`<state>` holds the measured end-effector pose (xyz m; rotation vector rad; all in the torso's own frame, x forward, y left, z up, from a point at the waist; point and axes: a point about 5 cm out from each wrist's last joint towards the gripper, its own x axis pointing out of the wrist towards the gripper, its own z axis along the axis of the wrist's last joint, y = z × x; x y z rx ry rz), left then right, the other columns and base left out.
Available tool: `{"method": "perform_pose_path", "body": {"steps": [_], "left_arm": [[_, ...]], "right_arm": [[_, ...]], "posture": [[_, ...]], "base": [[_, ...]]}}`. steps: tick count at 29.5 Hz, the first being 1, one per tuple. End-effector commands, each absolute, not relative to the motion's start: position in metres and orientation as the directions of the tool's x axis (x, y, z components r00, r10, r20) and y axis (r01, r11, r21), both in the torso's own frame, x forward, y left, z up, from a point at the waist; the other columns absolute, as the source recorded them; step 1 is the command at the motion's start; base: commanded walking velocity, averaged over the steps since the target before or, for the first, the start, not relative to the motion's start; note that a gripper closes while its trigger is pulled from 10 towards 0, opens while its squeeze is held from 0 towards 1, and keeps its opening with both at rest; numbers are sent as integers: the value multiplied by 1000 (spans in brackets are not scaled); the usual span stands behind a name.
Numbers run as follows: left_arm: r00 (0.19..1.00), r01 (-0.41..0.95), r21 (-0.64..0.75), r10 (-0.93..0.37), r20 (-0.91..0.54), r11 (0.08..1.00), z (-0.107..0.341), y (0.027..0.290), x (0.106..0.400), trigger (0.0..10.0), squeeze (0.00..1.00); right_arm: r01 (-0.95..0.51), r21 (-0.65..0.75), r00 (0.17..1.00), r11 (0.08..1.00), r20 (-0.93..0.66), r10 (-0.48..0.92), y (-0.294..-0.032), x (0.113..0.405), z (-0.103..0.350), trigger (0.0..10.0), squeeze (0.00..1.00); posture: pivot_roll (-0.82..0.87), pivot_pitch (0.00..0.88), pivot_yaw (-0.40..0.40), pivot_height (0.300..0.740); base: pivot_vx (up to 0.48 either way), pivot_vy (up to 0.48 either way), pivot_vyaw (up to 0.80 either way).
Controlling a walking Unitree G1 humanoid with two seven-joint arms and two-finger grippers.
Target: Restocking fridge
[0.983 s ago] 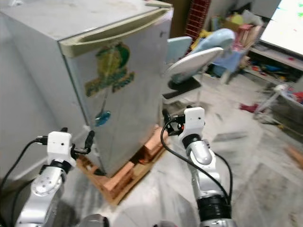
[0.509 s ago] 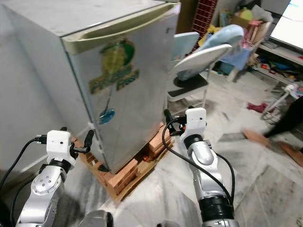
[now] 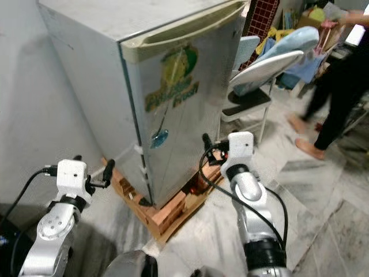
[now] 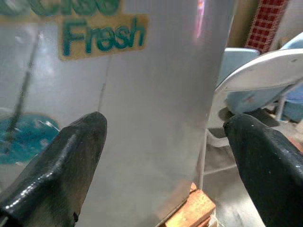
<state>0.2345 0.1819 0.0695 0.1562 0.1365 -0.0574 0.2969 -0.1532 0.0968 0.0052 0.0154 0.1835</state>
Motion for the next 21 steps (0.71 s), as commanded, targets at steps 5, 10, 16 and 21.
{"method": "perform_pose_path", "body": {"steps": [5, 10, 16, 21], "left_arm": [[989, 98, 135, -81, -126, 986, 76, 180, 238, 10000, 0], [988, 117, 131, -101, -118, 985, 78, 178, 238, 10000, 0], [986, 124, 124, -109, -123, 985, 78, 178, 237, 10000, 0], [987, 124, 127, -108, -123, 984, 78, 178, 236, 10000, 0]], "right_arm": [[-171, -2, 985, 985, -15, 171, -156, 297, 98, 10000, 0], [-170, 0, 985, 985, -13, 170, -156, 298, 99, 10000, 0], [-166, -2, 986, 986, -13, 166, -157, 297, 99, 10000, 0], [-163, -3, 986, 987, -13, 163, -157, 296, 99, 10000, 0]], "posture": [[134, 45, -38, 740], [133, 44, -40, 740], [133, 51, -36, 740], [131, 53, -34, 740]], "base": [[0, 0, -800], [0, 0, -560], [0, 0, 0], [0, 0, 0]]}}
